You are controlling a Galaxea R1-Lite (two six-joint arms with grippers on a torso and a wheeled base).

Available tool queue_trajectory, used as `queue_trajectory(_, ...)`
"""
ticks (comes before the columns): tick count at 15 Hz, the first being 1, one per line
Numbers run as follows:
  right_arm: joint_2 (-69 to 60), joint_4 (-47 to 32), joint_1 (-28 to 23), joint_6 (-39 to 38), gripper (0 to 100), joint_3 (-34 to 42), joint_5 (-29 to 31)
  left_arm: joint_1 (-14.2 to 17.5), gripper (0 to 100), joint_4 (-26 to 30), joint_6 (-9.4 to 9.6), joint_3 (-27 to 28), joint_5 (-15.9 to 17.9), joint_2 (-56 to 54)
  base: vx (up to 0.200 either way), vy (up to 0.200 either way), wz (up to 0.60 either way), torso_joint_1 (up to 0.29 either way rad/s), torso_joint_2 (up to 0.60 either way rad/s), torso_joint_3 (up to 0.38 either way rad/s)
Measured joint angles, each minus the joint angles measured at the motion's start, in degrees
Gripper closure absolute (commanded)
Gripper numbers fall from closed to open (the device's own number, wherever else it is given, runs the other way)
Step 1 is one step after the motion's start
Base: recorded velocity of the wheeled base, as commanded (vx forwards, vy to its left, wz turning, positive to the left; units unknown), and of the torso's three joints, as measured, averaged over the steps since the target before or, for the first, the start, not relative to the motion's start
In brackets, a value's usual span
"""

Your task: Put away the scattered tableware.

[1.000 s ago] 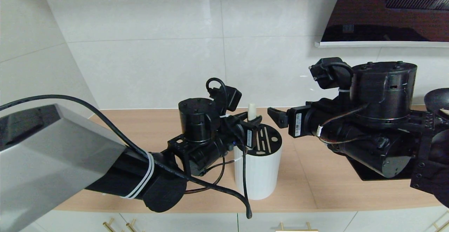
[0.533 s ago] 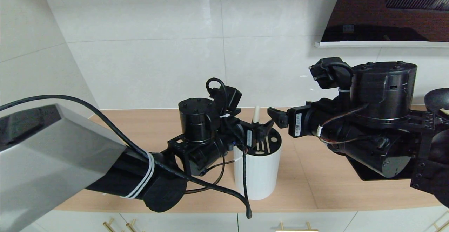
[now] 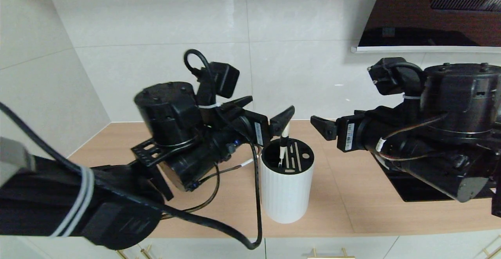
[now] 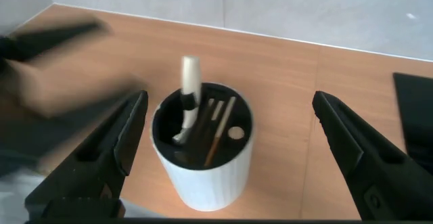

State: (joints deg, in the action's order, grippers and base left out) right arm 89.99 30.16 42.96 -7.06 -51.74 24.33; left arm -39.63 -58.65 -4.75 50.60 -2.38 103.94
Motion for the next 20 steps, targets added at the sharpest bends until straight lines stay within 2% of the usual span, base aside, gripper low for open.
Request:
queue_trajectory(2, -3.9, -0.2, -2.4, 0.0, 0, 4.2, 0.0, 0.5, 0, 0.0, 0.0, -4.1, -0.7, -7.4, 0.0, 0.0, 0.0, 0.0, 0.0, 0.0)
queue_trajectory(5, -11.6, 0.0, -9.3, -0.2, 0, 10.8, 0.0, 0.9, 0, 0.6, 0.0, -13.3, -2.8, -20.1, 0.0, 0.0, 0.0, 0.0, 0.0, 0.0)
queue_trajectory(7, -18.4, 0.0, -13.8, -0.2, 0, 16.5, -0.6, 2.2, 0, 3.7, 0.0, -19.4, -3.8, -29.4, 0.0, 0.0, 0.0, 0.0, 0.0, 0.0)
queue_trajectory(9, -27.3, -1.1, -17.6, -0.1, 0, 21.2, -2.4, 5.2, 0, 12.6, -0.15, -23.7, -4.2, -40.8, 0.0, 0.0, 0.0, 0.0, 0.0, 0.0)
queue_trajectory(12, -44.8, -10.6, -21.8, 1.5, 0, 24.8, -4.7, 10.9, 0, 34.0, -0.88, -26.5, -3.5, -61.8, 0.0, 0.0, 0.0, 0.0, 0.0, 0.0)
queue_trajectory(14, -56.1, -20.9, -23.4, 4.5, 0, 24.9, -5.3, 16.7, 0, 48.5, -1.49, -27.3, -0.8, -75.4, 0.0, 0.0, 0.0, 0.0, 0.0, 0.0)
queue_trajectory(16, -65.2, -29.1, -26.6, 6.7, 0, 24.4, -5.9, 23.7, 0, 59.2, -1.97, -28.3, 2.2, -86.2, 0.0, 0.0, 0.0, 0.0, 0.0, 0.0)
queue_trajectory(18, -72.6, -34.7, -32.5, 7.6, 0, 24.2, -8.0, 28.4, 0, 62.3, -2.49, -30.9, 2.6, -93.0, 0.0, 0.0, 0.0, 0.0, 0.0, 0.0)
queue_trajectory(20, -79.5, -39.3, -37.3, 7.9, 0, 24.3, -10.5, 31.5, 0, 60.4, -4.11, -33.4, 0.6, -96.2, 0.0, 0.0, 0.0, 0.0, 0.0, 0.0)
